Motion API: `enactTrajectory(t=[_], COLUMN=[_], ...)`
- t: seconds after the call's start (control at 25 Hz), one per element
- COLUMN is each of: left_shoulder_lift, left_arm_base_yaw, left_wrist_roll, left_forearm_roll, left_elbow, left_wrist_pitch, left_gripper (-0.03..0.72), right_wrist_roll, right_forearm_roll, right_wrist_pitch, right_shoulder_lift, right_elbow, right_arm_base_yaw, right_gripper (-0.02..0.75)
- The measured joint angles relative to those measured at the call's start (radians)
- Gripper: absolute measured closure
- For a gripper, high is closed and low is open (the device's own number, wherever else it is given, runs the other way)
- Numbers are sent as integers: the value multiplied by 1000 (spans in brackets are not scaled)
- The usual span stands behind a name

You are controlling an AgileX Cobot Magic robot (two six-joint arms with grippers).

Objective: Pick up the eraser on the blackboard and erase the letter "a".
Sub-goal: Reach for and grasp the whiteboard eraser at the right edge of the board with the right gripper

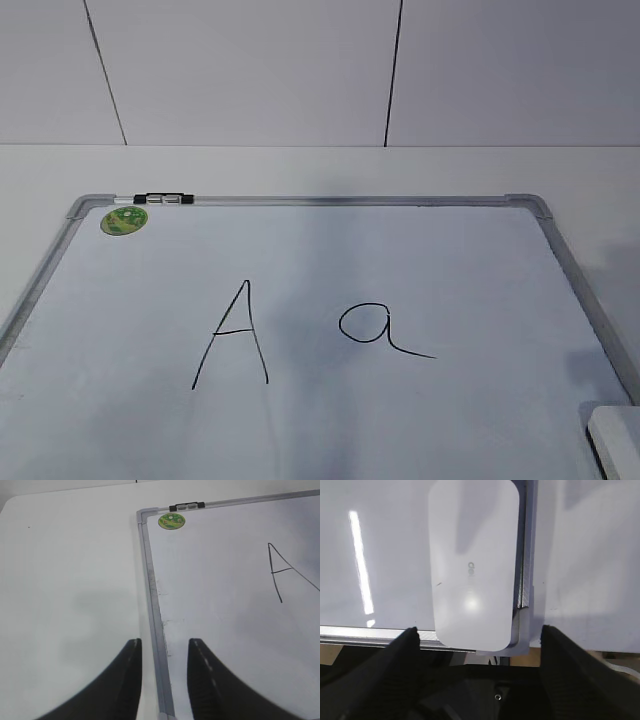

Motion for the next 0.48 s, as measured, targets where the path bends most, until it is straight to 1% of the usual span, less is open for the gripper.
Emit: enactTrajectory(t=[0.48], left_shoulder_lift=[0], left_arm_base_yaw=[0], left_wrist_roll=[0], left_forearm_roll=[0], left_elbow=[0], left_wrist_pitch=[0], left_gripper=[453], right_wrist_roll=[0], right_forearm_roll=[-25], right_wrist_pitch=[-50], right_shoulder_lift=[66], right_elbow=[0], right_arm_base_yaw=[0], right_gripper=[166])
